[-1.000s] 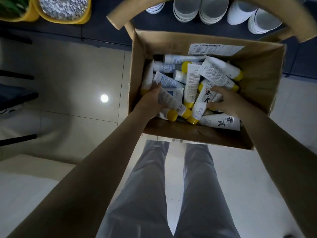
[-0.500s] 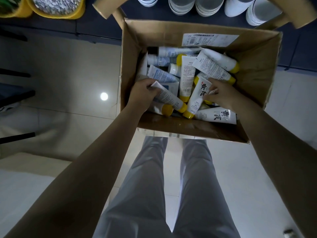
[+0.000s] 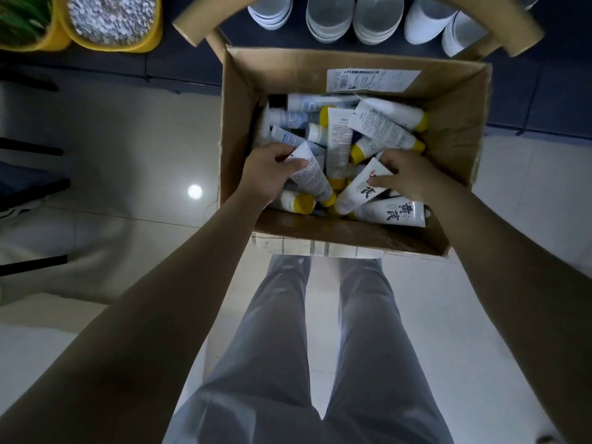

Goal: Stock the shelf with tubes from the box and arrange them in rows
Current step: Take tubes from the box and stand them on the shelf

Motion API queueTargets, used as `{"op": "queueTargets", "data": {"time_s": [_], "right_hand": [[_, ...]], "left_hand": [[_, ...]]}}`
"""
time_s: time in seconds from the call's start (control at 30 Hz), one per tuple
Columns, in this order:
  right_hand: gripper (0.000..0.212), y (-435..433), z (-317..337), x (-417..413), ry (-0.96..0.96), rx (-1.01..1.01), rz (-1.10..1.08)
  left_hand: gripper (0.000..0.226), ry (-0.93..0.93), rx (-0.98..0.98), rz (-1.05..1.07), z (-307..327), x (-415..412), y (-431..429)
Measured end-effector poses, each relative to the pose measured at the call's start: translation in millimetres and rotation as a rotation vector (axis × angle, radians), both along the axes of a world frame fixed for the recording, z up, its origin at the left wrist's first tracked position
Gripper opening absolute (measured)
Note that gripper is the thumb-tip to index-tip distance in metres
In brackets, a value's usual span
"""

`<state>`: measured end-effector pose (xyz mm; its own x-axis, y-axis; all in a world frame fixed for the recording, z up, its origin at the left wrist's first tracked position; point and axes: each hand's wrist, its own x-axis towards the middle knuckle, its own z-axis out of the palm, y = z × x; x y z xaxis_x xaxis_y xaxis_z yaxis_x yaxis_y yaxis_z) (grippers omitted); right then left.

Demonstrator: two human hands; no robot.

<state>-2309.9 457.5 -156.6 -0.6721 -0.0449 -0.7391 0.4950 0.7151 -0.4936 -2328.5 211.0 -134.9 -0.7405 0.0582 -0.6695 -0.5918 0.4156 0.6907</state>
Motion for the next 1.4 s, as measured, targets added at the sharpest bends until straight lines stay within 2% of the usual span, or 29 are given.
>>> {"op": "queueTargets", "data": {"time_s": [0.1, 0.2, 0.27, 0.37, 0.57, 0.7, 0.83, 1.03, 1.4], "right_hand": [[0.022, 0, 51, 10, 0.111, 0.028, -0.008], [0.024, 9, 127, 10, 0.218, 0.018, -0.097], [0.027, 20, 182, 7, 0.28, 0.024, -0.158], [0.021, 37, 263, 3, 0.393, 0.0, -0.25], [0.015, 86, 414, -9, 0.58, 0.157, -0.091], [0.017, 134, 484, -13, 0.721, 0.176, -0.152], [0.014, 188, 526, -2, 0.826, 0.123, -0.247], [0.012, 275, 562, 8, 0.896, 0.072, -0.21], [0.009, 355, 570, -18, 0.938, 0.098, -0.032]], "left_hand": [[0.03, 0.119, -0.109, -0.228, 30, 6, 10], [0.024, 0.18, -0.108, -0.397, 82, 3, 20], [0.018, 0.247, -0.036, -0.406, 125, -8, 26], [0.016, 0.359, 0.037, -0.409, 198, -34, 38], [0.011, 0.634, 0.036, -0.516, 352, -78, 83], [0.011, 0.714, 0.101, -0.55, 435, -84, 131], [0.01, 0.76, 0.178, -0.529, 481, -70, 186], [0.012, 0.813, 0.195, -0.458, 505, -55, 273], [0.015, 0.837, 0.078, -0.367, 521, -56, 352]]}}
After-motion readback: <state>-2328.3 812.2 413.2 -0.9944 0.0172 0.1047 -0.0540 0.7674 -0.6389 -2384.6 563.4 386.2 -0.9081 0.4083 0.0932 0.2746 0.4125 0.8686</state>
